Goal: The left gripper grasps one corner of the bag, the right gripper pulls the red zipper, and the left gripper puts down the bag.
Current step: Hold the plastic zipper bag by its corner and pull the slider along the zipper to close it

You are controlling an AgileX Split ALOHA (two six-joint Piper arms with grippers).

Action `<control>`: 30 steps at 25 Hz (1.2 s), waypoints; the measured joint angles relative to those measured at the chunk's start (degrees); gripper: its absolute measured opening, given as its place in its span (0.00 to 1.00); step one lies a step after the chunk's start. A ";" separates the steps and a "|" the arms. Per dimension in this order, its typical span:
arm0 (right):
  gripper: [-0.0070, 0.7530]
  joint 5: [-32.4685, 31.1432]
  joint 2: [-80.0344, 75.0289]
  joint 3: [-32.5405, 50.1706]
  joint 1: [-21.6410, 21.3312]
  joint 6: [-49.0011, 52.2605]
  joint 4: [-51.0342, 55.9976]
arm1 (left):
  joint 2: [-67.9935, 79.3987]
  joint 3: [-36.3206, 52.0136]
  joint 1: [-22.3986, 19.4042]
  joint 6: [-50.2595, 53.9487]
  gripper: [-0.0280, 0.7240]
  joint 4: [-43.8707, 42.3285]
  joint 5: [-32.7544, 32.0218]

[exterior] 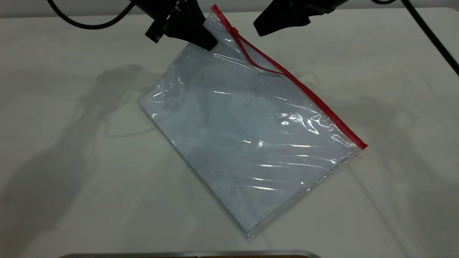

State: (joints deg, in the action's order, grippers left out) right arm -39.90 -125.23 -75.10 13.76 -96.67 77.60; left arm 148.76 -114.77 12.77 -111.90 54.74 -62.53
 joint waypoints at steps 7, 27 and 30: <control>0.77 -1.91 -1.57 -0.70 0.00 -0.05 3.49 | 0.29 0.00 1.22 -0.05 0.11 1.18 1.73; 0.43 1.04 -1.81 -0.70 0.00 -0.05 4.32 | 0.45 0.00 3.43 9.40 0.11 4.95 2.94; 0.36 1.22 -1.81 -0.70 0.00 -0.05 4.32 | 0.45 0.00 3.43 10.85 0.11 4.95 2.94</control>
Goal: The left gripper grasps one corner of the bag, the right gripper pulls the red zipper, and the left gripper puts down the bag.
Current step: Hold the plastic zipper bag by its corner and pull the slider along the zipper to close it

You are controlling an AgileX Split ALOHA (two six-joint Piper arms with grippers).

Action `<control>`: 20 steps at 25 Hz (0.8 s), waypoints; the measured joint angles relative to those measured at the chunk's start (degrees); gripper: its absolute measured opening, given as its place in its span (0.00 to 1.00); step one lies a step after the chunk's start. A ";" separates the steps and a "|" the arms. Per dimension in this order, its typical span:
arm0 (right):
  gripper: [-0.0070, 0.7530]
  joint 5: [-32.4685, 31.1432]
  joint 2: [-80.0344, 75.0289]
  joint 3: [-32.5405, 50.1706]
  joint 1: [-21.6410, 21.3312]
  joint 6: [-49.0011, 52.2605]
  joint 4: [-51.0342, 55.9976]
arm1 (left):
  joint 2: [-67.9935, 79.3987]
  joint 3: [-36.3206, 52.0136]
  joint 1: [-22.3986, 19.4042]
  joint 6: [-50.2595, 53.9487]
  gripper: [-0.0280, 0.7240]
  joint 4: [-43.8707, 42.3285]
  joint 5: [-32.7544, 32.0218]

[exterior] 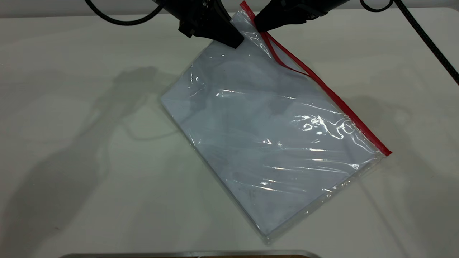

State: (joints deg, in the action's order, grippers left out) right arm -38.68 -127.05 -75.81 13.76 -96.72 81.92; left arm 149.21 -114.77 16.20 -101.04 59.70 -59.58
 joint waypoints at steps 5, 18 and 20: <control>0.33 0.46 0.00 0.00 0.00 0.00 0.00 | 0.00 0.00 0.00 1.81 0.11 1.66 -0.05; 0.28 1.77 0.00 0.00 0.00 0.00 0.00 | 0.00 0.00 0.00 2.26 0.11 2.94 -0.05; 0.20 1.91 0.00 0.00 0.00 0.00 0.00 | 0.00 0.00 0.00 2.82 0.11 2.94 -0.05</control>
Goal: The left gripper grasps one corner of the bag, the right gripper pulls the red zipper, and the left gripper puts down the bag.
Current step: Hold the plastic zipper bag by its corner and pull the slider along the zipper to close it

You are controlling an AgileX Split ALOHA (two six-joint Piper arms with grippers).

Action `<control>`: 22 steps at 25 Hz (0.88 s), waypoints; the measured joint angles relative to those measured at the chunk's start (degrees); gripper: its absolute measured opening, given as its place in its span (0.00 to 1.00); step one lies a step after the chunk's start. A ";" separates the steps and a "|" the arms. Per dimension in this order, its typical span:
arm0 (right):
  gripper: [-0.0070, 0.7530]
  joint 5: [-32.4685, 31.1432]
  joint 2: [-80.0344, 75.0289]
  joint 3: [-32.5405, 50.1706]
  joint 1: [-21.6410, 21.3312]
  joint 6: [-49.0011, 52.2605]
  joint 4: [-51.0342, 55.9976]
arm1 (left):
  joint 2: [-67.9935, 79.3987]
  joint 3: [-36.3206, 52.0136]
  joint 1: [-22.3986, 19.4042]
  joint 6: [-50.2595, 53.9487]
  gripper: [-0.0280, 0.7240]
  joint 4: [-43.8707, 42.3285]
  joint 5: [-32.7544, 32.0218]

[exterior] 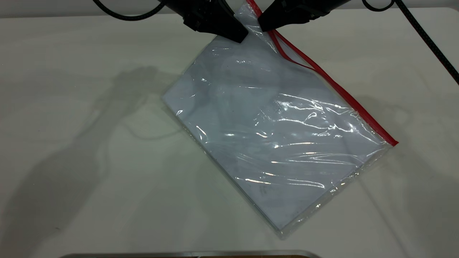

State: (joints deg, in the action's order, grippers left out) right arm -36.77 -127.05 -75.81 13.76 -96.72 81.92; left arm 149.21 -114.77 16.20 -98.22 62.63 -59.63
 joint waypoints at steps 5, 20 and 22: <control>0.06 0.07 0.00 0.00 -0.05 0.00 -0.65 | 0.00 0.00 0.00 0.90 0.11 0.00 -0.11; 0.06 -2.17 0.00 -0.15 -2.24 5.65 -9.18 | 0.10 0.10 -0.15 3.53 0.11 1.82 -1.25; 0.06 -2.17 -0.17 0.03 -2.30 5.86 -9.60 | 0.22 0.10 -0.17 3.53 0.11 1.82 -1.32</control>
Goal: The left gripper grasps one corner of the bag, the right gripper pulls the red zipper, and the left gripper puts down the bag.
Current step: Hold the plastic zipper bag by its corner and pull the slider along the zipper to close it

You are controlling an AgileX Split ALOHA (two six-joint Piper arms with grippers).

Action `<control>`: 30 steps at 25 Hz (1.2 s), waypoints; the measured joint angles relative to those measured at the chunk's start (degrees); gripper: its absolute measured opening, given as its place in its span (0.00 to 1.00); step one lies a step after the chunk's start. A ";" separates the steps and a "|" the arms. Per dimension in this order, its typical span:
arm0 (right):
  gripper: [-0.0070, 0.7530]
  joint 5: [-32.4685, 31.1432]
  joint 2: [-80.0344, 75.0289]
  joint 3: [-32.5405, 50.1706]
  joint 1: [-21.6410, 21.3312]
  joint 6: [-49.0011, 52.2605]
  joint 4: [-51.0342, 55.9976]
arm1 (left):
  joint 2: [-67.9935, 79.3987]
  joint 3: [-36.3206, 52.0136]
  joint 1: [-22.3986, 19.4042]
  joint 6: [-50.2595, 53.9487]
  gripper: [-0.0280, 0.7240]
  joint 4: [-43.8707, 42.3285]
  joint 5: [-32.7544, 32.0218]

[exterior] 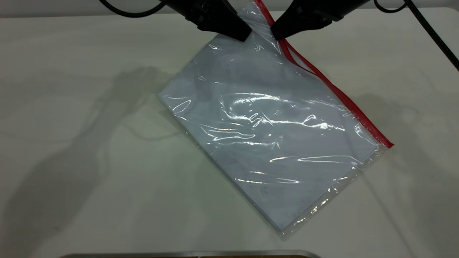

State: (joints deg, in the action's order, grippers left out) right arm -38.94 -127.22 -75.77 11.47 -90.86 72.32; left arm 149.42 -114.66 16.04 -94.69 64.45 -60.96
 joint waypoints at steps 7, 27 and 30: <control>0.06 0.00 -2.00 -0.06 -0.41 3.86 -3.17 | 0.38 0.06 -0.84 1.40 0.11 -0.24 -0.48; 0.06 -3.28 -4.04 0.21 -7.47 22.21 -29.46 | 0.33 0.06 -7.44 5.46 0.11 -3.80 0.57; 0.06 -4.61 -4.04 0.21 -8.01 27.10 -34.54 | 0.33 0.01 -7.44 9.03 0.11 -8.27 2.08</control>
State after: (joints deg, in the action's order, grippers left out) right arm -43.55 -131.27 -75.56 3.46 -63.76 37.77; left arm 149.75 -114.66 8.60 -85.66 56.18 -58.88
